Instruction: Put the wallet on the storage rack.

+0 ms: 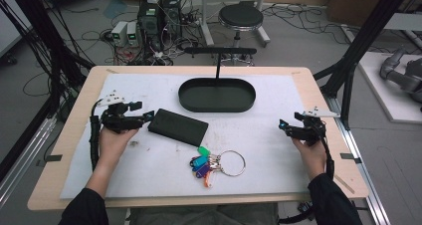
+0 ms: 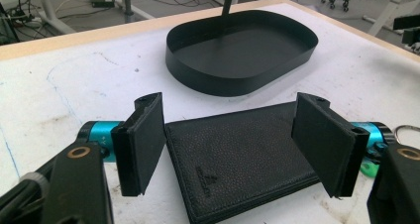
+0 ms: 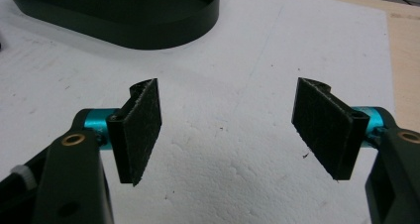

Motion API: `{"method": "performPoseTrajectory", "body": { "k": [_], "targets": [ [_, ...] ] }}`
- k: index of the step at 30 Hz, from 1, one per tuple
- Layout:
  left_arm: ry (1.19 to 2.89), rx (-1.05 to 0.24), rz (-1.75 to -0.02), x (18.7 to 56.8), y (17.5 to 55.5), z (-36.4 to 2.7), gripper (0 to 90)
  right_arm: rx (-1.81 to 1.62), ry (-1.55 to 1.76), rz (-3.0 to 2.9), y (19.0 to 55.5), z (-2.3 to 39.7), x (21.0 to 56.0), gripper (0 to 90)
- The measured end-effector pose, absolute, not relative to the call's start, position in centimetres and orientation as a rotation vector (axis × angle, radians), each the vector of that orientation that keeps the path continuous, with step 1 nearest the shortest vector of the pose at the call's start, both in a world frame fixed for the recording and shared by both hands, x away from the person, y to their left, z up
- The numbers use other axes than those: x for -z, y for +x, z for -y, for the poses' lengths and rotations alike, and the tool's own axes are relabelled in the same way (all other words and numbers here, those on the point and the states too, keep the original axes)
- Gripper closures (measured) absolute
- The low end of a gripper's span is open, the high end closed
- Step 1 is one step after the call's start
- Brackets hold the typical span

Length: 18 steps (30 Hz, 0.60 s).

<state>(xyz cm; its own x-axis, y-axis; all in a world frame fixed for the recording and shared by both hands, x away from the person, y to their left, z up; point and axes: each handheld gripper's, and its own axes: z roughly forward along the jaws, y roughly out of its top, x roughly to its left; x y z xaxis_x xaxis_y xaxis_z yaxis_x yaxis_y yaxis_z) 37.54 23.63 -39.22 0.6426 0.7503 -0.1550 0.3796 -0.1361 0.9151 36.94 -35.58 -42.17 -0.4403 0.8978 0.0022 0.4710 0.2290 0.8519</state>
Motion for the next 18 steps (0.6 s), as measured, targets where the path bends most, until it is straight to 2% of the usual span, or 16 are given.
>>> {"method": "performPoseTrajectory", "body": {
  "k": [12, 18],
  "targets": [
    [1.794, -0.328, -0.937, 39.7, 40.3, -22.3, 29.9, -1.120, 1.255, -2.003, 37.1, 35.6, 42.2, 27.7],
    [1.805, -0.327, -0.945, 40.4, 41.1, -21.6, 29.9, -1.119, 1.255, -2.002, 37.1, 35.6, 42.2, 27.7]
  ]
}}
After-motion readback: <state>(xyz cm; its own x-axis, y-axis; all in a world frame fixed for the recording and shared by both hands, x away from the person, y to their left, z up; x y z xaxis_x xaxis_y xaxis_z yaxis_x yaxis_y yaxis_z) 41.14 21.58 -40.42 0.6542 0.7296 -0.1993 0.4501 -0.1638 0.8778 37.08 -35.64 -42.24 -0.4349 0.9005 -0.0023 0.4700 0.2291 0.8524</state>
